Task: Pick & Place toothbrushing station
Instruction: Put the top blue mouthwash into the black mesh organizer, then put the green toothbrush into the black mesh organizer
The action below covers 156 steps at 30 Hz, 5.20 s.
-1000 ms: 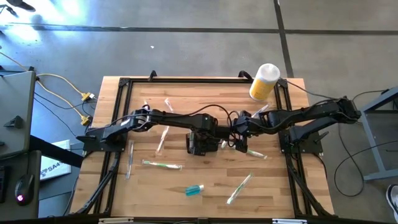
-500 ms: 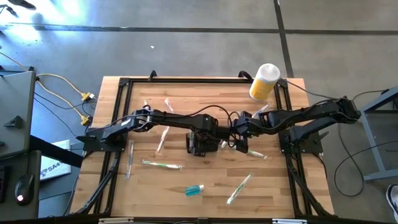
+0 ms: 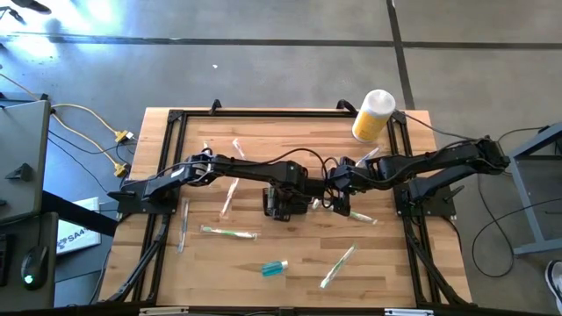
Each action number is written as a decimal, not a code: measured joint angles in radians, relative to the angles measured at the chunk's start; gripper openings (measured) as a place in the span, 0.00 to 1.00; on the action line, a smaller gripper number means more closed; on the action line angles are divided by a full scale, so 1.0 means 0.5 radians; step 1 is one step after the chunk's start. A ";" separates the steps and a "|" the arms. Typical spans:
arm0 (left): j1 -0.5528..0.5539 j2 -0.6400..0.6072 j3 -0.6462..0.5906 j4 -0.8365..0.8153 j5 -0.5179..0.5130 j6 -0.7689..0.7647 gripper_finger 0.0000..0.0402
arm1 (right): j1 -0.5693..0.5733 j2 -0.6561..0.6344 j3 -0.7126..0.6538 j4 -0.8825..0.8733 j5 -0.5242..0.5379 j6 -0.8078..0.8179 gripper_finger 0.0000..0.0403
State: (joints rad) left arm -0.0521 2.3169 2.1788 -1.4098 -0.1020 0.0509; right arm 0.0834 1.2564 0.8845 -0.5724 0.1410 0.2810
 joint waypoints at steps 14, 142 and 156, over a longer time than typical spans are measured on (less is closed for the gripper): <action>-0.001 0.010 0.185 -0.127 -0.034 -0.005 0.45 | -0.002 -0.007 0.010 0.037 0.011 0.012 0.76; -0.826 -1.450 -2.646 1.450 0.182 -1.144 0.45 | 0.423 0.118 0.005 0.436 0.017 -0.143 0.76; -0.827 -1.395 -2.629 1.366 0.142 -1.158 0.12 | 0.423 0.118 0.005 0.408 -0.079 -0.144 0.76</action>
State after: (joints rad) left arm -0.4657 1.6193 0.8645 -0.7268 -0.0312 -0.5283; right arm 0.2947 1.3155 0.8867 -0.3684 0.1013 0.2089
